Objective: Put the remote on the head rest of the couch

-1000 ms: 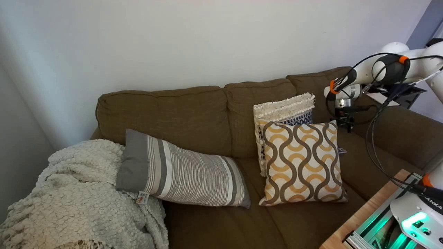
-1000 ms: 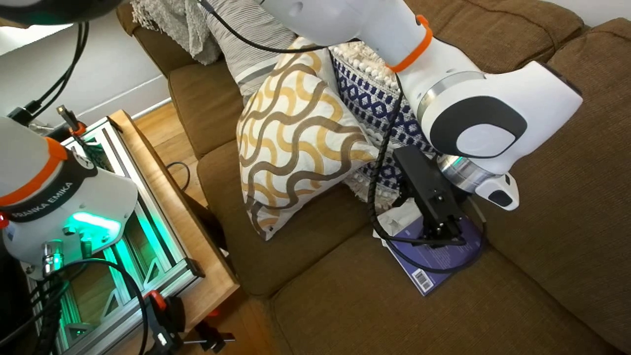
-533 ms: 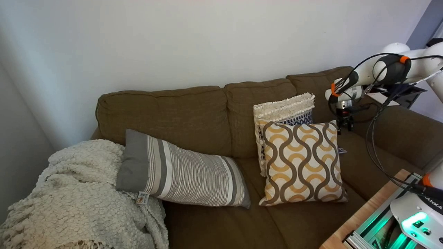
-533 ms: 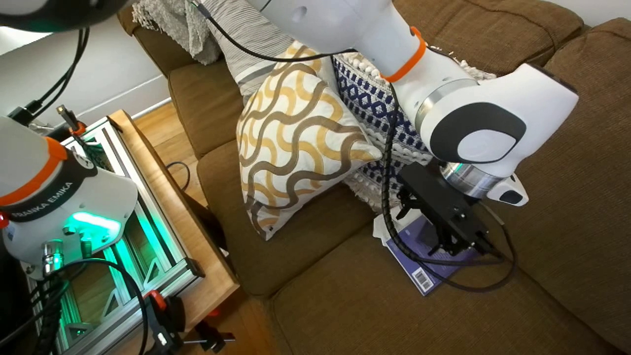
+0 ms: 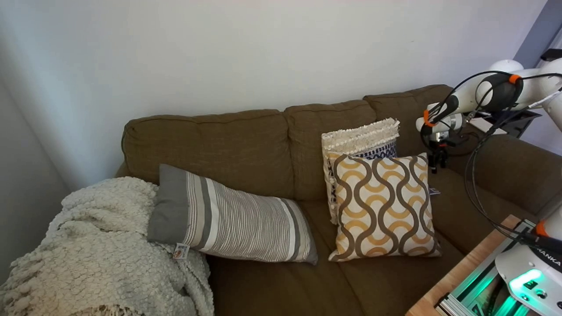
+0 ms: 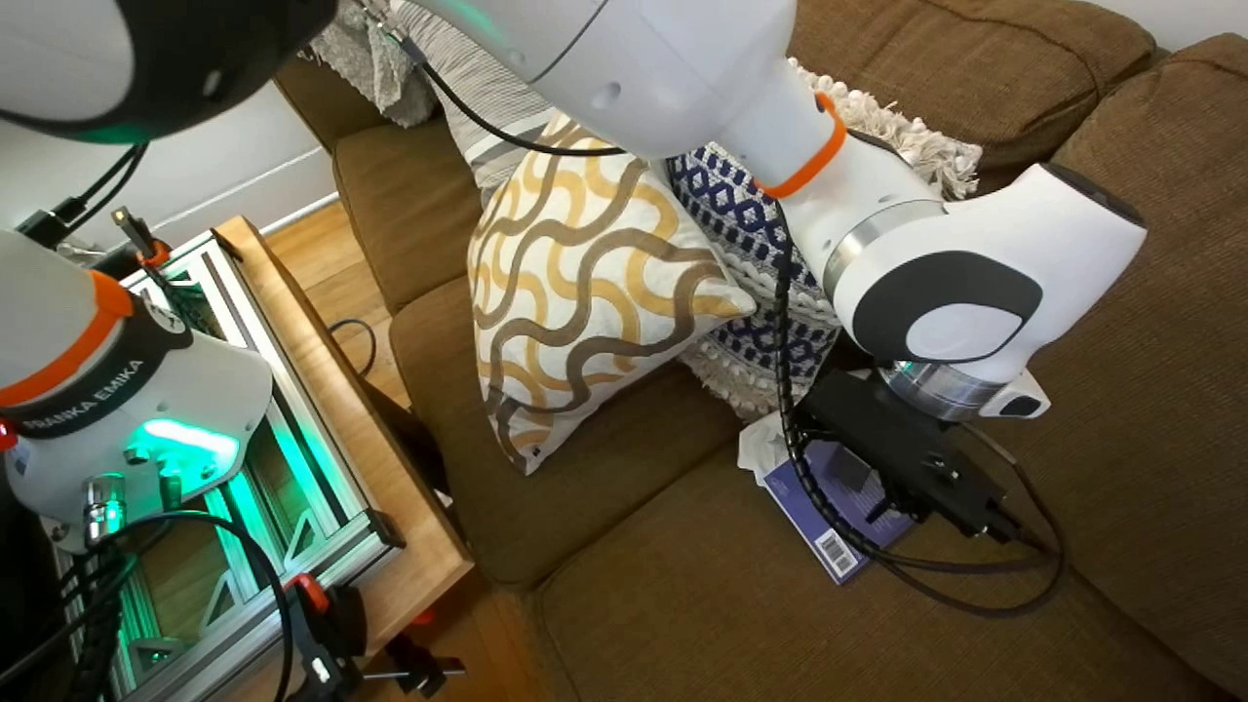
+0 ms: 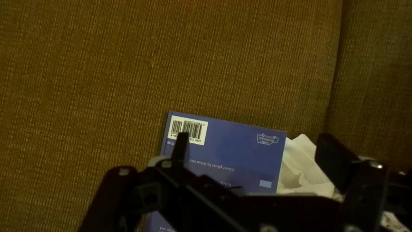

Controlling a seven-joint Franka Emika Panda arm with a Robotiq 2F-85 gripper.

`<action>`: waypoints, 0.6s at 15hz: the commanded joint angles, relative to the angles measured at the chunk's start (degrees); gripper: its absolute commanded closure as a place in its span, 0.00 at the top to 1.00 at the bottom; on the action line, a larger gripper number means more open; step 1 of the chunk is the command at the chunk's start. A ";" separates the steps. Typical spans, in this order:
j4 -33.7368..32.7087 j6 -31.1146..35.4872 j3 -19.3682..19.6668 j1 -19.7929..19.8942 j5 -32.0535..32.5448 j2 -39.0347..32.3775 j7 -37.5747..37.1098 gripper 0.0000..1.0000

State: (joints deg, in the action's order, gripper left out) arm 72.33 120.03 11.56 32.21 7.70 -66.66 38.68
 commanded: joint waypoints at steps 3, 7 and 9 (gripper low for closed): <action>-0.82 -0.37 -0.59 0.44 0.55 -0.34 -0.16 1.00; -1.50 10.59 -5.93 4.68 -3.13 -0.90 8.34 1.00; -3.42 13.87 -9.03 7.57 -5.40 -2.68 12.86 1.00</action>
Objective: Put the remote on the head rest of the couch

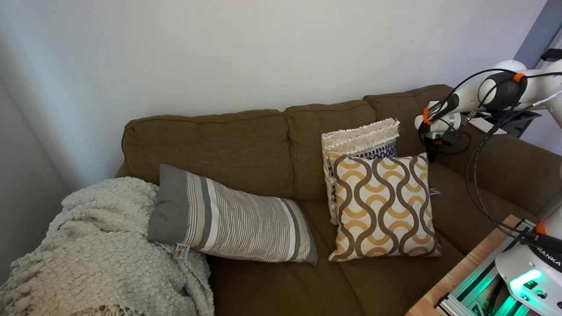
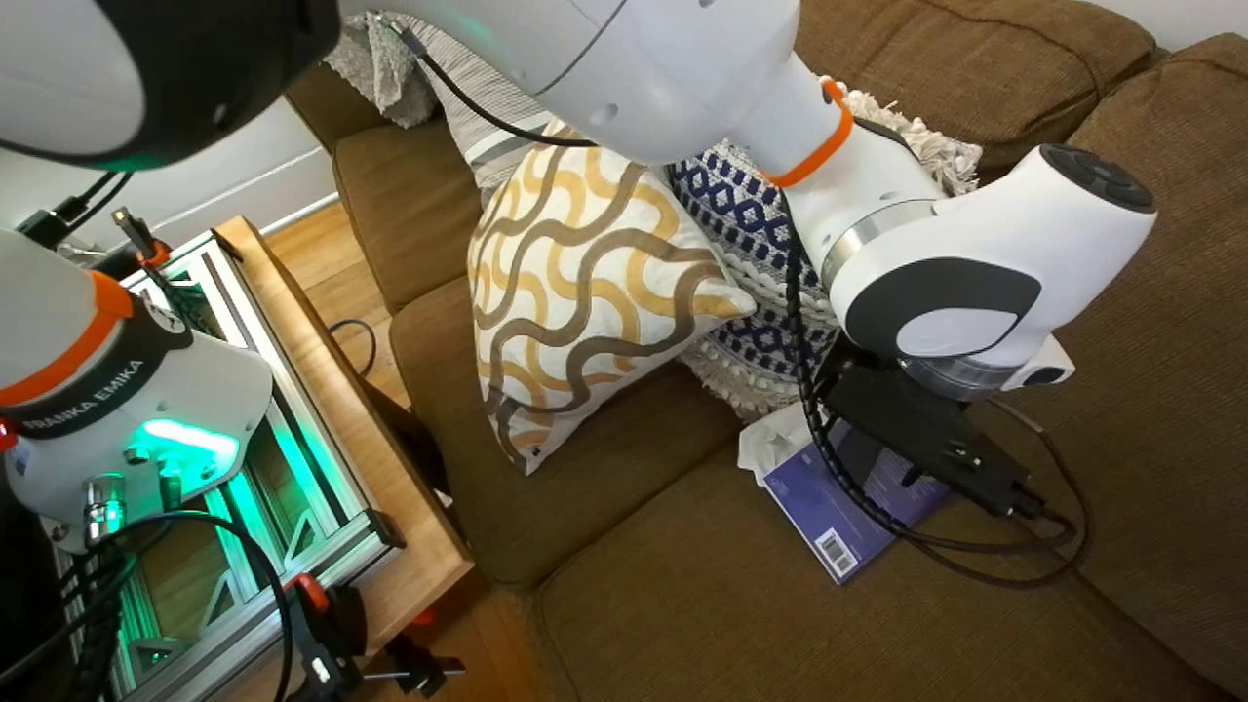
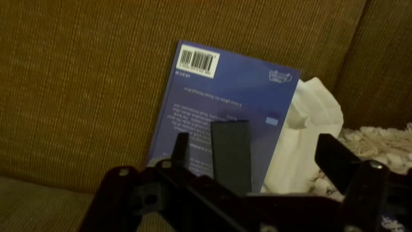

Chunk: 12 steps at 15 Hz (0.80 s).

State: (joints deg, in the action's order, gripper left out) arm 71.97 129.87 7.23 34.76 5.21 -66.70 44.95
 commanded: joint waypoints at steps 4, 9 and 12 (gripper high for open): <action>-9.03 3.41 -11.46 12.12 -8.95 -7.26 17.92 1.00; -20.84 -1.24 -18.81 18.55 -13.89 -17.52 30.05 1.00; -24.32 0.18 -16.50 16.25 -13.67 -21.21 31.52 1.00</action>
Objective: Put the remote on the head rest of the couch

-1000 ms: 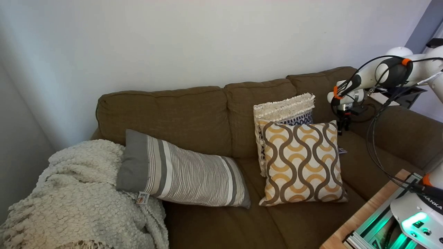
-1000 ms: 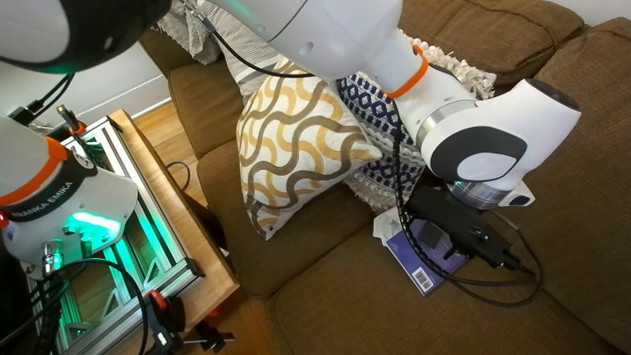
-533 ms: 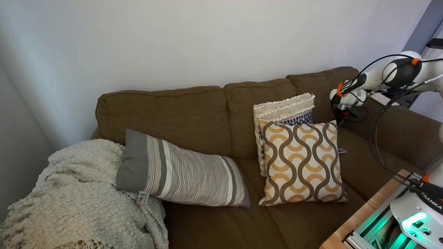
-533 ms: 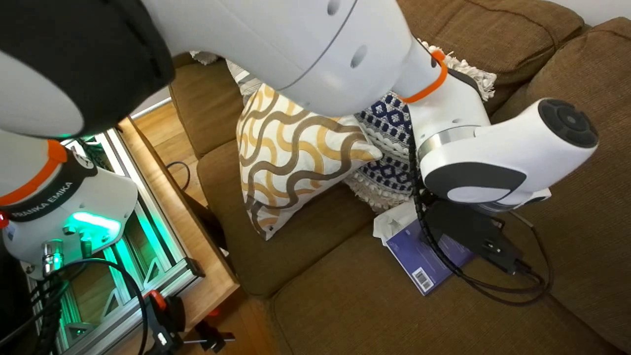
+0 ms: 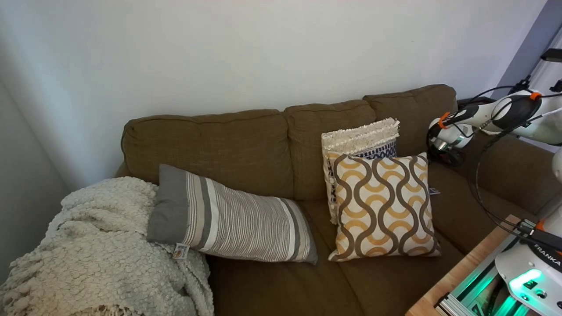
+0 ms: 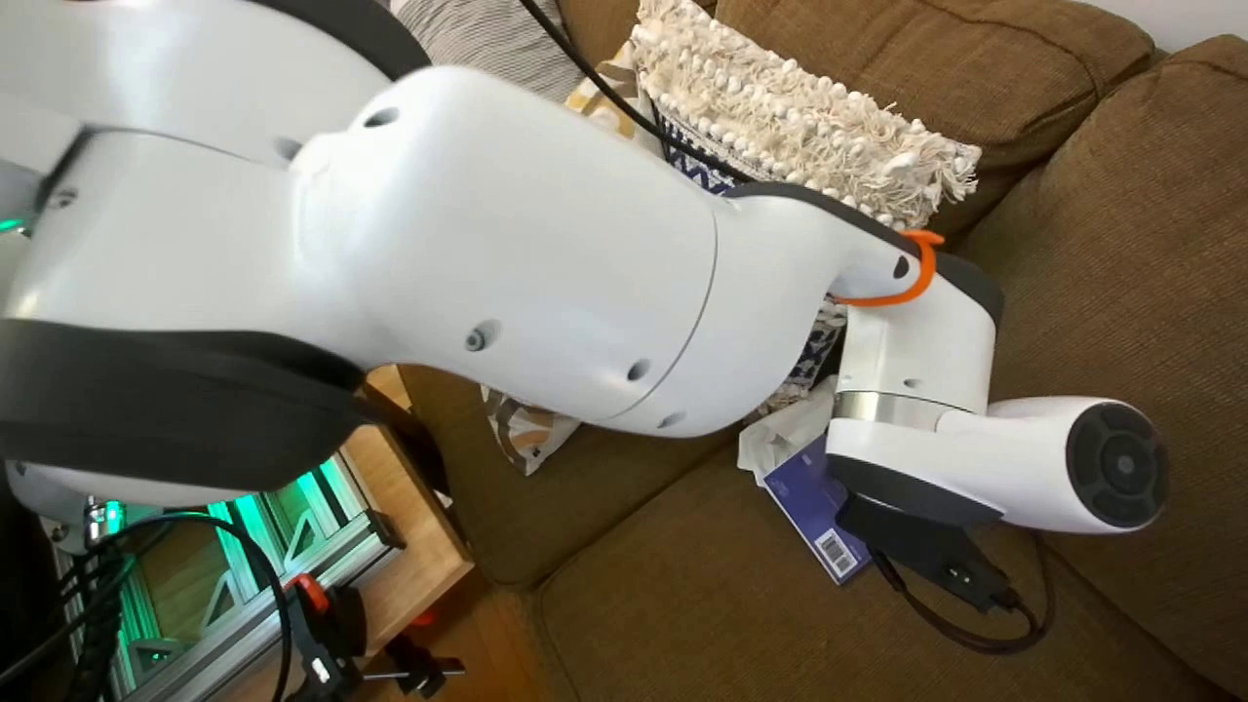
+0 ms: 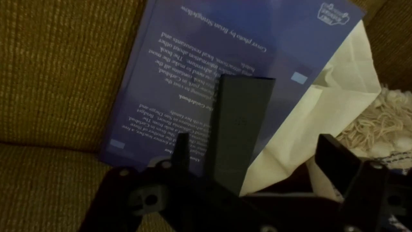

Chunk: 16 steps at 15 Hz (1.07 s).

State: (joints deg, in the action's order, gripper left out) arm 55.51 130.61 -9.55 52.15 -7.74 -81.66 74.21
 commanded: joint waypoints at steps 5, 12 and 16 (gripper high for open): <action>-2.66 7.97 2.49 -3.30 -1.15 -4.81 0.82 1.00; -1.76 6.66 2.49 -4.07 -1.00 -4.75 0.23 0.42; -1.76 5.16 3.03 -4.40 -1.07 -4.67 -1.63 0.15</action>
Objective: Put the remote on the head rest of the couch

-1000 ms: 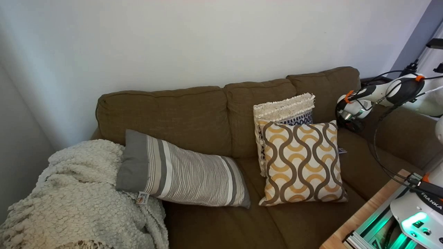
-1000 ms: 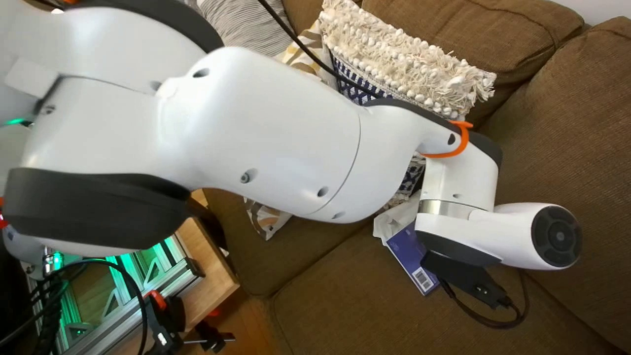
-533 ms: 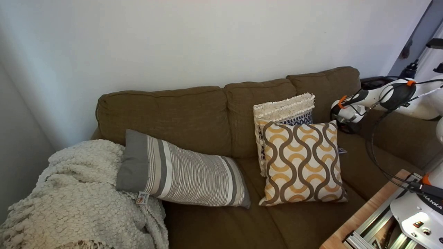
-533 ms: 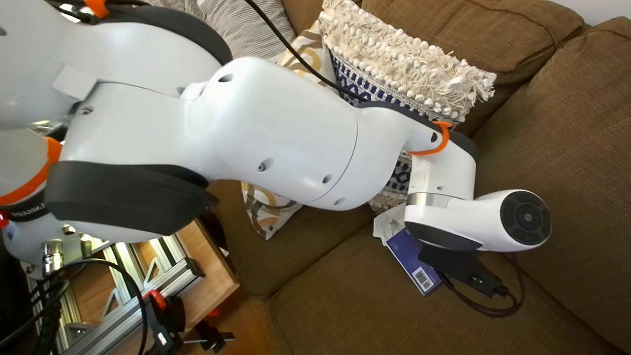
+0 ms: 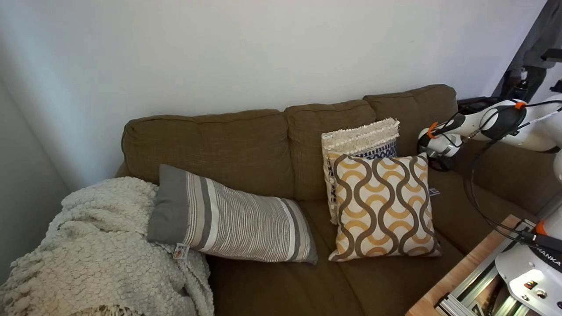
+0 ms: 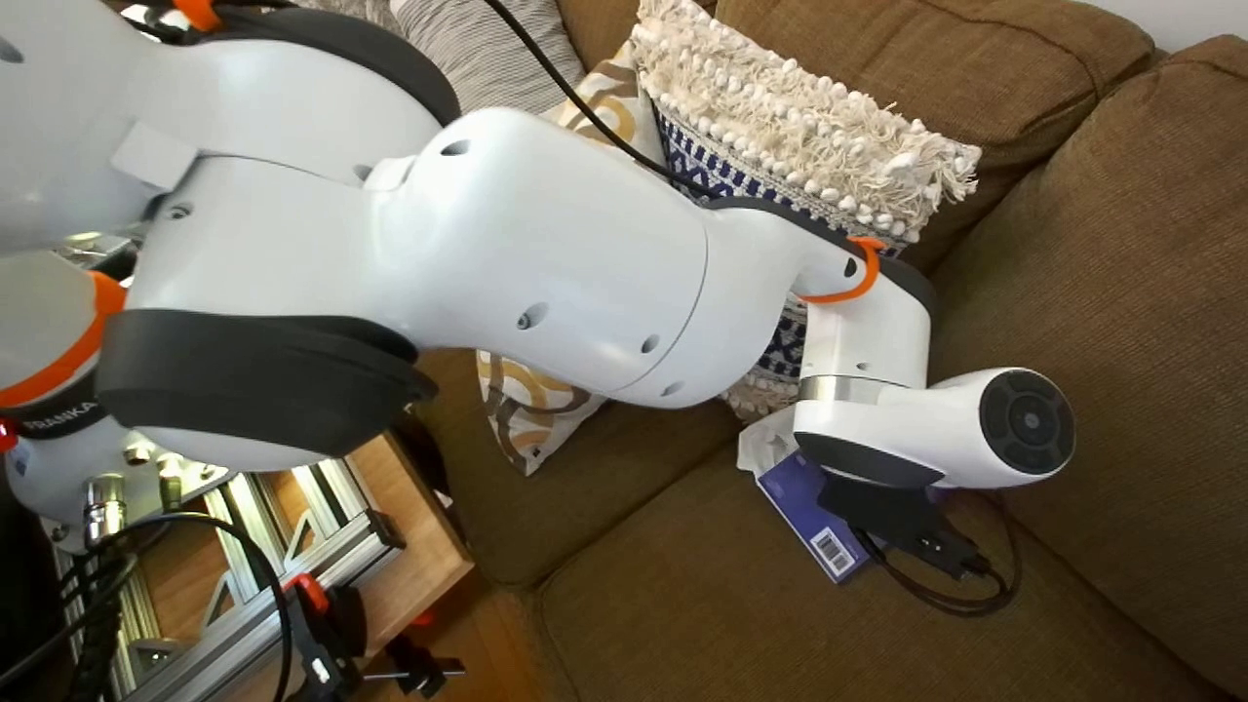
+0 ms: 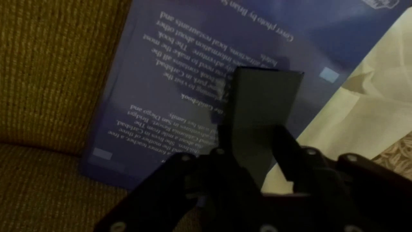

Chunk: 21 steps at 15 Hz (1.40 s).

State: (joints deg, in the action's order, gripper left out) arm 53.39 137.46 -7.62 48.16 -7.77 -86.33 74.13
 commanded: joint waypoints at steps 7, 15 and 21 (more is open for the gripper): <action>1.06 1.61 3.55 -2.75 -0.43 0.44 -8.85 0.50; 3.75 6.84 5.70 -7.37 0.88 0.41 -17.13 1.00; 3.55 5.80 5.45 -6.44 0.50 0.40 -19.12 1.00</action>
State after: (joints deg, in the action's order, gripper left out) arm 56.70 142.76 -2.11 40.43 -7.54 -85.93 56.22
